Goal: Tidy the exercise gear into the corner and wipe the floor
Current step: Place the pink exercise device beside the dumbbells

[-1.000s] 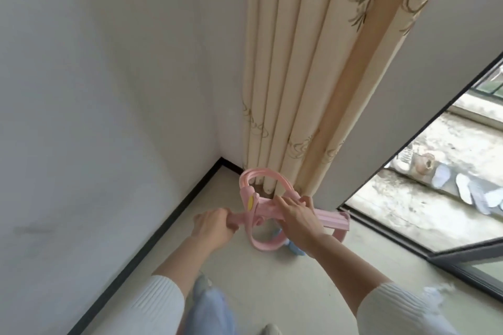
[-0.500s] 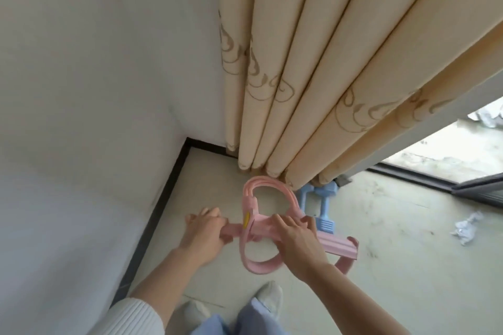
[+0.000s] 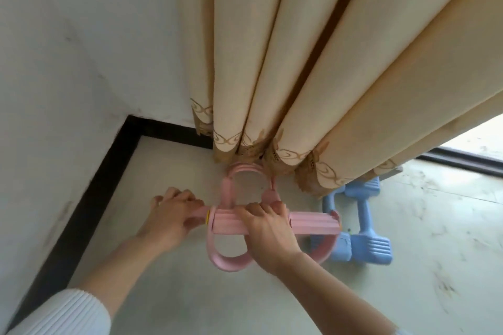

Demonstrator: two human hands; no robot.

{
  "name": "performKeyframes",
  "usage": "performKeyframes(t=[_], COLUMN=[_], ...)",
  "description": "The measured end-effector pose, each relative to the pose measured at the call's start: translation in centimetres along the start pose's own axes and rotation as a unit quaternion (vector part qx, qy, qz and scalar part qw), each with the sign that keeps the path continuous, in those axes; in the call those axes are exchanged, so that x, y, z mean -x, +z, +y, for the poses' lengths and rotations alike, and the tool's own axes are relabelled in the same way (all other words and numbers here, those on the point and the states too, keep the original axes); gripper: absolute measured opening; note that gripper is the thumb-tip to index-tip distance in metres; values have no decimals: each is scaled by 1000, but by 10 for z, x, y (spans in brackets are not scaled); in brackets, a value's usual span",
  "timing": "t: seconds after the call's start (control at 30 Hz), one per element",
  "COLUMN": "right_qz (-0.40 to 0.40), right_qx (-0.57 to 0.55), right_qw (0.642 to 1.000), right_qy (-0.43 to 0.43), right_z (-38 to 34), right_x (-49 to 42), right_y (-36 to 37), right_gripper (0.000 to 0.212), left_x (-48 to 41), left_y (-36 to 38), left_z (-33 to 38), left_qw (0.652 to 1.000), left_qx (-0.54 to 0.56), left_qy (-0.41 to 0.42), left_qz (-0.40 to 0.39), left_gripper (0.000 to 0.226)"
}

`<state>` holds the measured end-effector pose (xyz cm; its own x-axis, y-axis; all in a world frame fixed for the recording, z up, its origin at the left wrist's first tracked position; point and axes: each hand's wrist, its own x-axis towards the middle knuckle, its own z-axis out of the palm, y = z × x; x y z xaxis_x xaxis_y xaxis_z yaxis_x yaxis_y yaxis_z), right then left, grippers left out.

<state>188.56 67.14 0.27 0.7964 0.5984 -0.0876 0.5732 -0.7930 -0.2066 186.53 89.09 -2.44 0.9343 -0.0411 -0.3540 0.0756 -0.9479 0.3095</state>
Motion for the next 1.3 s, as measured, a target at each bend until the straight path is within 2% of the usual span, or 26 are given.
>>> performKeyframes(t=[0.13,0.2,0.33,0.47,0.63,0.8,0.87,0.97,1.07,1.17,1.3], right_qz=[35,39,37,23,32,-25,-71,-113,-128,-176,-182], right_qx=[12,13,-14,-56,-108,-107,-103,-95,-104,-81,-76], right_qw=[999,999,999,998,994,994,992,988,985,981,980], right_qy=[2,-7,-16,-4,9,15,23,42,45,29,-14], right_z=[7,7,11,7,9,19,20,13,-4,-26,-63], right_x=[-30,-39,-45,-36,-31,-30,-29,-19,-2,13,28], right_y=[38,53,87,107,109,99,84,47,-13,-89,-194], right_gripper=[57,59,58,56,48,59,66,69,63,60,57], left_x=[-33,-44,-59,-67,-76,-77,-70,-45,-1,50,124], left_y=[30,41,60,72,76,62,51,20,-25,-84,-179], left_z=[-26,-36,-46,-51,-64,-55,-43,-17,14,48,90], left_qw=[997,997,999,996,986,980,982,980,975,973,966], left_qx=[39,22,32,51,84,81,79,134,176,194,204], left_qy=[21,32,-25,-28,-17,-37,-65,-116,-128,-125,-150], left_qz=[55,68,18,-73,-141,-180,-161,-94,-38,-6,44], left_gripper=[30,33,30,21,36,28,28,48,32,39,41])
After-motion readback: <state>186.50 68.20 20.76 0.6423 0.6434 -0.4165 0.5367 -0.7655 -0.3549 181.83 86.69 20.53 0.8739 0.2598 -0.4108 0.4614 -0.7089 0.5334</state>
